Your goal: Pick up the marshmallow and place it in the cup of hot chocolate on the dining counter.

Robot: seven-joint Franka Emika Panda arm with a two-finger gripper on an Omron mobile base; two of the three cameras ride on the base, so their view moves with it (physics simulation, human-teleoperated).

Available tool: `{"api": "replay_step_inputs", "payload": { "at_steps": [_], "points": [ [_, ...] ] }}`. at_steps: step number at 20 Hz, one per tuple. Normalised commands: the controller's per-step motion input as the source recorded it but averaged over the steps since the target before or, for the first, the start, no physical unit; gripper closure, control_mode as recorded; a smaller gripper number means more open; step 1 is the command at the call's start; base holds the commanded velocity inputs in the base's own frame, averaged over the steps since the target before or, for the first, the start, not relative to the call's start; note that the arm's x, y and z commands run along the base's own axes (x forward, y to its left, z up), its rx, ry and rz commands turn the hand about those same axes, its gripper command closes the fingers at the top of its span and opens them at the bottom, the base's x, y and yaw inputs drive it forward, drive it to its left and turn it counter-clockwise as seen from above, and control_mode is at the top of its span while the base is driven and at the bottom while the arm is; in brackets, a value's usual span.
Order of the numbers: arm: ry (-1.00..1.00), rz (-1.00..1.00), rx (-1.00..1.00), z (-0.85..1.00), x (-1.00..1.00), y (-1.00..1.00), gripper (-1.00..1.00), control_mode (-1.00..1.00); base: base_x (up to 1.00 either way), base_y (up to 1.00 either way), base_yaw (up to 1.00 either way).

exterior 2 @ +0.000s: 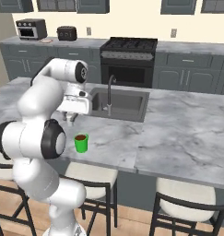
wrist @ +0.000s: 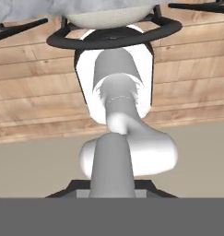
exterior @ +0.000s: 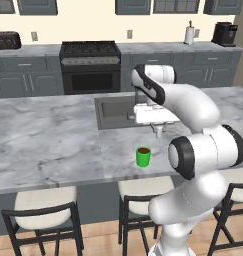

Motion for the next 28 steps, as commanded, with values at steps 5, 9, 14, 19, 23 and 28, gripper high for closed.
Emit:
{"api": "replay_step_inputs", "payload": {
  "at_steps": [5,9,14,19,23,28],
  "points": [
    [0.03,0.00,0.00,-0.32,0.13,0.00,1.00,-1.00,0.00,0.00,0.00],
    [0.02,0.00,0.00,-0.30,0.02,0.04,1.00,-1.00,0.00,0.00,0.00],
    [0.01,0.00,0.00,-0.33,0.15,0.10,1.00,-1.00,0.00,0.00,0.00],
    [0.00,0.00,0.00,-0.28,0.32,0.09,1.00,-1.00,0.00,0.00,0.00],
    [0.00,0.00,0.00,-0.29,0.37,0.03,1.00,-1.00,0.00,0.00,0.00],
    [0.00,0.00,0.00,-0.22,0.28,0.00,1.00,-1.00,0.00,0.00,0.00]
  ]
}}
